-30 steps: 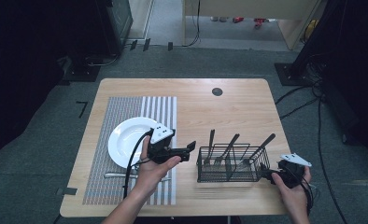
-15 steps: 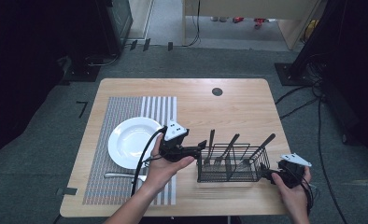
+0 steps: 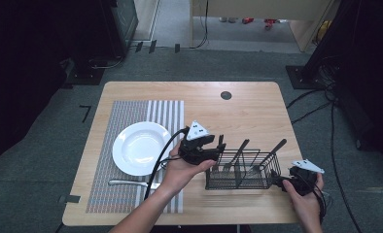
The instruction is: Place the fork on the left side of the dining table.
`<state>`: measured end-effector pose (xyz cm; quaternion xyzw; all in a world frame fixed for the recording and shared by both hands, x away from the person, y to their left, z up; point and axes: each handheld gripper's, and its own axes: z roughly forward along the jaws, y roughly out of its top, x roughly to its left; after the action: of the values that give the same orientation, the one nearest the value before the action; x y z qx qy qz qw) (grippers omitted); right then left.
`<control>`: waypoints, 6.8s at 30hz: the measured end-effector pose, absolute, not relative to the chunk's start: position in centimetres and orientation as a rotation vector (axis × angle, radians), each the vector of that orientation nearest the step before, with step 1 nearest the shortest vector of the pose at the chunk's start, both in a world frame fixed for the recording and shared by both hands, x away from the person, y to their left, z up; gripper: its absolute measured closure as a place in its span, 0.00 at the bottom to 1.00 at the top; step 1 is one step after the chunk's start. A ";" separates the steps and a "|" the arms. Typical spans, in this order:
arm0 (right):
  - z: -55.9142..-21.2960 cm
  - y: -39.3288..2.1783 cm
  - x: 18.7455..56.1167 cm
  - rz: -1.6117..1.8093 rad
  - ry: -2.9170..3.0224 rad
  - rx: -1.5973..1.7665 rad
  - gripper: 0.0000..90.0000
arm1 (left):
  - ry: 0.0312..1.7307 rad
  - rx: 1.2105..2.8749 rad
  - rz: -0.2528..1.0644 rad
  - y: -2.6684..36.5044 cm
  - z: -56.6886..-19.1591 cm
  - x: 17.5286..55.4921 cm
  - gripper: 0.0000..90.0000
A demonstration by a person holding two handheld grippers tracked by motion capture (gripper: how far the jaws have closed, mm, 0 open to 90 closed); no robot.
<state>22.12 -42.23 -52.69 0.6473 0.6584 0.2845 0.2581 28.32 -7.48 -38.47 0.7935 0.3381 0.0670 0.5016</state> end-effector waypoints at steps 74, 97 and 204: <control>-52.7 -42.2 22.1 0.775 1.792 1.748 0.00 | 0.917 1.280 0.169 6.5 -34.0 35.0 0.99; -52.7 -42.2 22.1 0.774 1.792 1.749 0.00 | 1.248 1.047 0.122 11.9 -42.3 41.7 0.99; -52.7 -42.3 22.1 0.775 1.794 1.747 0.00 | 1.728 1.434 0.355 17.9 -46.2 44.3 0.21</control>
<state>22.13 -42.26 -52.69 0.6442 0.6613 0.2856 0.2572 44.25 17.93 -46.16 0.5723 0.6895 0.1418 0.4207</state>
